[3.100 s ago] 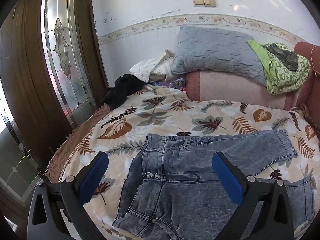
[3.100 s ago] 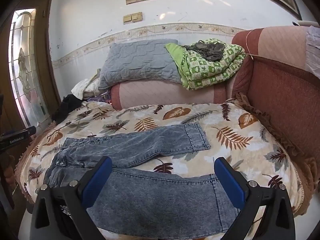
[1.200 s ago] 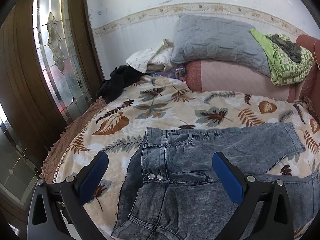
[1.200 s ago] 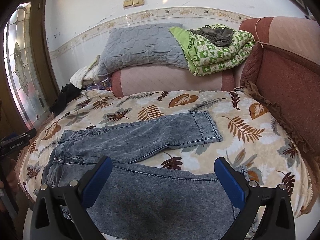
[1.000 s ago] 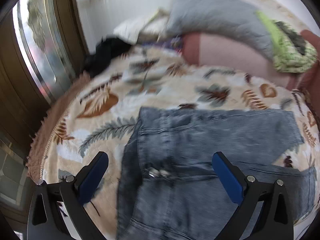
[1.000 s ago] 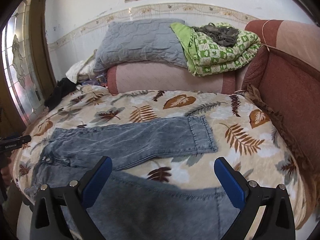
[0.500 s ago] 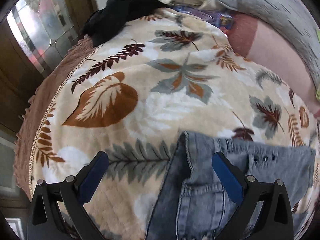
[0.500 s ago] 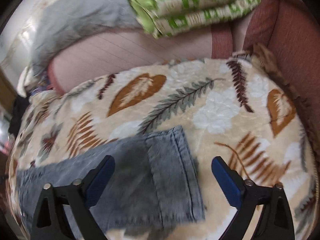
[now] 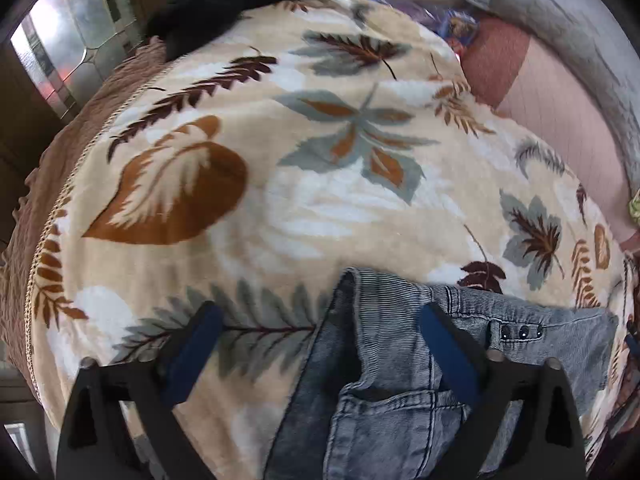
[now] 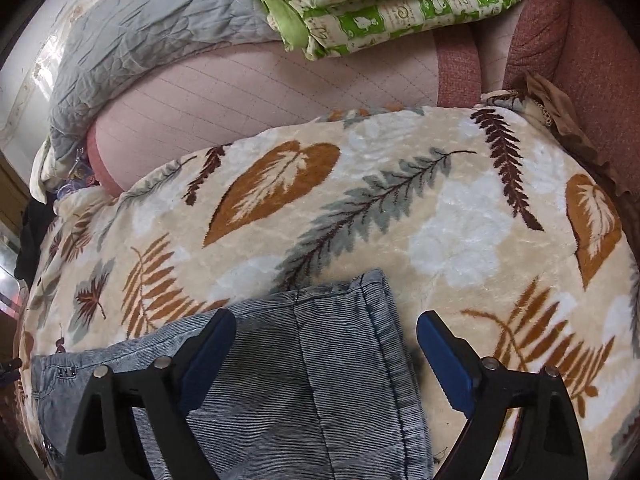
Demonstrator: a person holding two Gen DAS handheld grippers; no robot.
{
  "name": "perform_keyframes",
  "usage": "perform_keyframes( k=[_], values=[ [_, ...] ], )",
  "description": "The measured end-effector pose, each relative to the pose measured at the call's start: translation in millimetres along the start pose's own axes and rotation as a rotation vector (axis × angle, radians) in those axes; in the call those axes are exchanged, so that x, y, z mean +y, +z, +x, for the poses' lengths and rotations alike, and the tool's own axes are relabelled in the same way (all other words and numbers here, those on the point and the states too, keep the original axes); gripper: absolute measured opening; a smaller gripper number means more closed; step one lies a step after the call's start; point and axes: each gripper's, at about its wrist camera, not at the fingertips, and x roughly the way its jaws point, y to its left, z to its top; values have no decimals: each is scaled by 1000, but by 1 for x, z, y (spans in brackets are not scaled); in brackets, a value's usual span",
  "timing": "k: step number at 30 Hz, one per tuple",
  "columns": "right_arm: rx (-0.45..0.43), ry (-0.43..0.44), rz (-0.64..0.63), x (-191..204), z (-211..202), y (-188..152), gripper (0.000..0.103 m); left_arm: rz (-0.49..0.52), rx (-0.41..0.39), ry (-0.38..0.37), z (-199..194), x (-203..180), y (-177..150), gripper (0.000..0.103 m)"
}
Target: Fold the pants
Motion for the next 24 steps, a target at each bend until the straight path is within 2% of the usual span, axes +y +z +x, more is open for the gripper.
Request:
perform_keyframes(
  k=[2,6,8,10,11,13,16,19,24],
  values=[
    [0,9,0,1,-1,1,94,-7,38,-33,12,-5,4,75],
    [-26,6,10,-3,-7,4,94,-62,103,-115,31,-12,10,54],
    [-24,14,23,-8,-8,5,94,-57,114,-116,37,-19,11,39],
    [-24,9,24,-11,-7,7,94,-48,111,-100,41,-23,12,30],
    [-24,13,26,-13,-7,8,94,-48,112,-96,42,-23,13,20],
    [-19,36,34,-18,-5,9,94,-57,109,-103,44,-20,14,7],
    [-19,77,65,-26,-2,13,88,-52,101,-103,48,-19,15,5],
    [0,133,113,-34,6,17,77,-21,87,-74,51,-26,15,5],
    [28,116,96,-32,24,17,76,3,74,-47,52,-32,16,5]
  ],
)
